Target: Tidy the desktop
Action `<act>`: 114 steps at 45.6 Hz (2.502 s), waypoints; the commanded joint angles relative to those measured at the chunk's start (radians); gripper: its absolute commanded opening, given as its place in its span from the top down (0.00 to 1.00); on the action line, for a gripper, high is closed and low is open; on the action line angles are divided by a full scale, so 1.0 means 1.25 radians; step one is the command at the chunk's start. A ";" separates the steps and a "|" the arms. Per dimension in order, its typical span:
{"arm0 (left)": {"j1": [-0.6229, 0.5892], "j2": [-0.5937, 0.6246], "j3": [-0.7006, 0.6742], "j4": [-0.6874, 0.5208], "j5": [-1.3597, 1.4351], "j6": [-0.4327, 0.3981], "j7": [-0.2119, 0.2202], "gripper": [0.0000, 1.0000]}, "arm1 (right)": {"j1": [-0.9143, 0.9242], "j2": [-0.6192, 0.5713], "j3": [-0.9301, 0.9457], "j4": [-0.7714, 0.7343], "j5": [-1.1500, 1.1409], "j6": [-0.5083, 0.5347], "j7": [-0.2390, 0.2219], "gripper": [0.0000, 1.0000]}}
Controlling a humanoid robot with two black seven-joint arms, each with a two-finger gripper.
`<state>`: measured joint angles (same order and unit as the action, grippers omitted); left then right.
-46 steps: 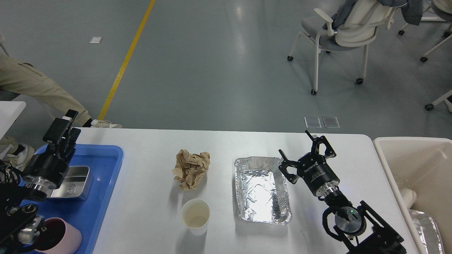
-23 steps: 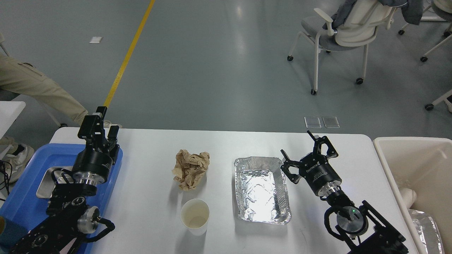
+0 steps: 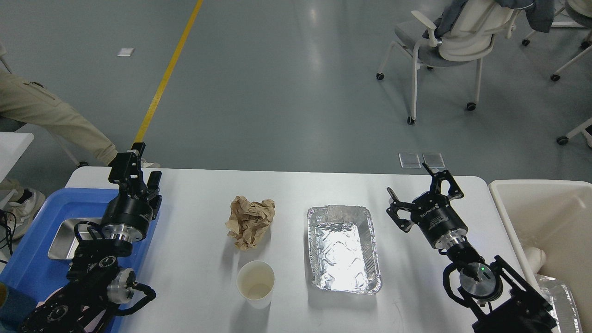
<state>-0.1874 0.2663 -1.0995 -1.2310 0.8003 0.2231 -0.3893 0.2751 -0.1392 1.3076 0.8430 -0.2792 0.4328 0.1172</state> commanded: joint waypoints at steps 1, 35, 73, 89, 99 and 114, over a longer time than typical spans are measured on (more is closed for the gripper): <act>-0.001 0.002 0.012 0.005 -0.006 -0.012 -0.037 0.03 | 0.002 -0.027 -0.001 -0.001 -0.001 0.002 0.002 0.00; 0.000 0.009 -0.060 0.017 -0.196 -0.136 -0.032 0.03 | -0.018 -0.268 -0.111 0.174 -0.092 0.027 -0.008 0.00; 0.006 -0.015 -0.032 0.040 -0.196 -0.223 -0.032 0.03 | -0.030 -0.945 -0.402 0.313 -0.214 -0.011 -0.012 0.00; -0.027 -0.022 -0.033 0.117 -0.195 -0.284 -0.033 0.03 | -0.032 -0.964 -0.436 0.296 -0.204 -0.196 -0.012 0.00; -0.054 -0.024 -0.042 0.125 -0.196 -0.282 -0.033 0.03 | -0.024 -0.954 -0.439 0.295 -0.205 -0.193 0.001 0.00; -0.057 -0.002 -0.065 0.125 -0.194 -0.282 -0.036 0.03 | -0.026 -0.916 -0.459 0.275 -0.222 -0.134 0.054 0.00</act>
<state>-0.2561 0.2452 -1.1673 -1.0752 0.5569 -0.1275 -0.4329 0.2427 -1.2900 0.7483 1.2069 -0.5484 0.2593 0.1630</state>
